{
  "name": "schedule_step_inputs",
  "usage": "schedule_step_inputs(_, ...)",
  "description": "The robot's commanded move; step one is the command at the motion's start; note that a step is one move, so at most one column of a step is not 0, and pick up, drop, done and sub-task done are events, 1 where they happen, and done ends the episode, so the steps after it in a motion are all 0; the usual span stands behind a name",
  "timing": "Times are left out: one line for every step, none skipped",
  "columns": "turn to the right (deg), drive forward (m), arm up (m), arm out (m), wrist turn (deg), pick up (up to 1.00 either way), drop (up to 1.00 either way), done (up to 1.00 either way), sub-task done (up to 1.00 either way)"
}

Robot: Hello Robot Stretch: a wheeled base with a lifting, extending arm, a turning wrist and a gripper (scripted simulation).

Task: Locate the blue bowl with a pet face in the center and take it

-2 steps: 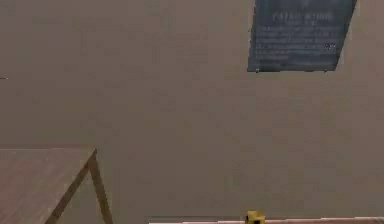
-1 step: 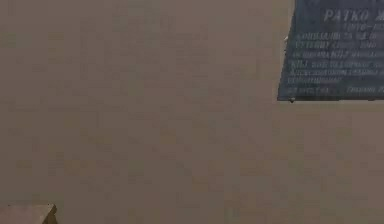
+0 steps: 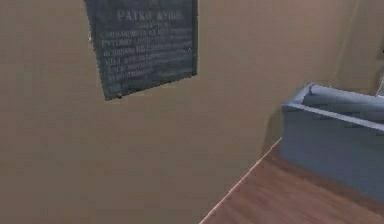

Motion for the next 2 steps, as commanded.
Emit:
schedule_step_inputs(45.0,0.00,0.00,0.00,0.0,0.00,0.00,0.00,0.00)
schedule_step_inputs(45.0,0.00,0.00,0.00,0.0,0.00,0.00,0.00,0.00)
